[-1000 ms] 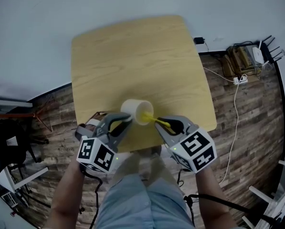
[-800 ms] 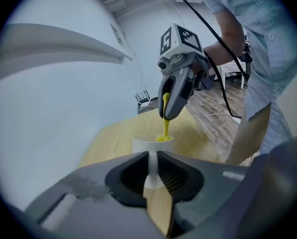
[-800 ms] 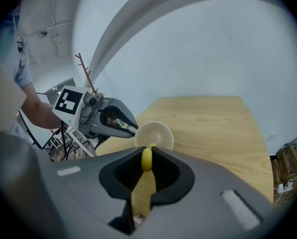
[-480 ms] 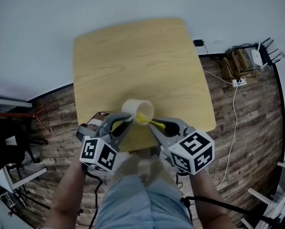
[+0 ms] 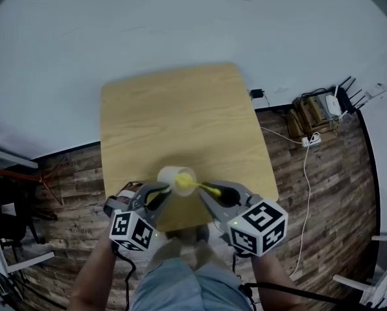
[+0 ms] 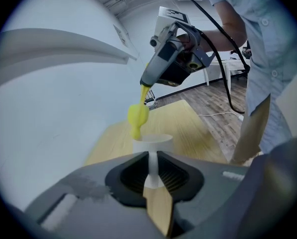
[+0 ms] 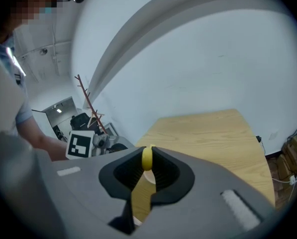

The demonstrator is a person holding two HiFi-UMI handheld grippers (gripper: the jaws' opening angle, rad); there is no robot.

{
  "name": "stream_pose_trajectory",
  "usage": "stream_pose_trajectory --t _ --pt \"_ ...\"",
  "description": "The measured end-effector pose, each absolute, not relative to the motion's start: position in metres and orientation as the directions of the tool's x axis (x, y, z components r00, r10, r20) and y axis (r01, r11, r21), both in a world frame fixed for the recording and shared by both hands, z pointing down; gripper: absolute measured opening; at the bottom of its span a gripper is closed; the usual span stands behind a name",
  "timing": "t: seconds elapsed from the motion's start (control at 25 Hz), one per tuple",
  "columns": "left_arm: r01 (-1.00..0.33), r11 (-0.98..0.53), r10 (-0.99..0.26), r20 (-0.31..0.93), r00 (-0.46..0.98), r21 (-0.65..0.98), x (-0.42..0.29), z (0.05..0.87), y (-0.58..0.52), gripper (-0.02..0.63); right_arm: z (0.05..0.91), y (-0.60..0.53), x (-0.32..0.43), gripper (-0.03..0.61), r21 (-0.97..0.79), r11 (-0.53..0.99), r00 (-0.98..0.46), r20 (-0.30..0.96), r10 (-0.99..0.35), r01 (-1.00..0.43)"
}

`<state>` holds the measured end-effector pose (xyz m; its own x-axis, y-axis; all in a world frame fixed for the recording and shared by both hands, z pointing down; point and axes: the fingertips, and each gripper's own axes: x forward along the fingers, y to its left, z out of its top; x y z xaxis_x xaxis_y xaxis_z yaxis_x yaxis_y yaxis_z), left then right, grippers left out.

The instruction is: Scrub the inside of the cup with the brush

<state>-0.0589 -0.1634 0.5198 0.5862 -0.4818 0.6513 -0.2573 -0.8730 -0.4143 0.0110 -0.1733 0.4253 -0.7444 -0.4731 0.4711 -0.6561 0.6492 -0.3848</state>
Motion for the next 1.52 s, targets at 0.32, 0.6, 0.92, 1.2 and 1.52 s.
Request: stream_pose_trajectory --t 0.32,0.6,0.92,1.2,1.52 --pt "-0.365 -0.864 -0.503 0.607 0.615 -0.346 -0.059 0.523 -0.172 0.077 0.385 -0.180 0.014 0.038 -0.319 0.669 -0.733 0.420 -0.535 -0.671" --pt "-0.537 -0.823 -0.546 0.521 0.657 -0.185 -0.067 0.525 -0.183 0.078 0.381 -0.178 0.019 0.038 -0.310 0.655 -0.719 0.413 -0.559 -0.689" --pt "-0.619 -0.780 -0.572 0.503 0.649 -0.089 -0.094 0.541 -0.176 0.087 0.390 -0.171 0.015 0.038 -0.301 0.654 -0.709 0.444 -0.548 -0.693" --pt "-0.669 -0.742 -0.597 0.480 0.643 -0.027 -0.110 0.543 -0.171 0.106 0.394 -0.168 0.002 0.038 -0.278 0.663 -0.702 0.460 -0.544 -0.695" --pt "-0.765 -0.642 -0.693 0.388 0.607 0.049 -0.136 0.481 -0.157 0.106 0.388 -0.164 0.001 0.040 -0.269 0.646 -0.694 0.395 -0.602 -0.714"
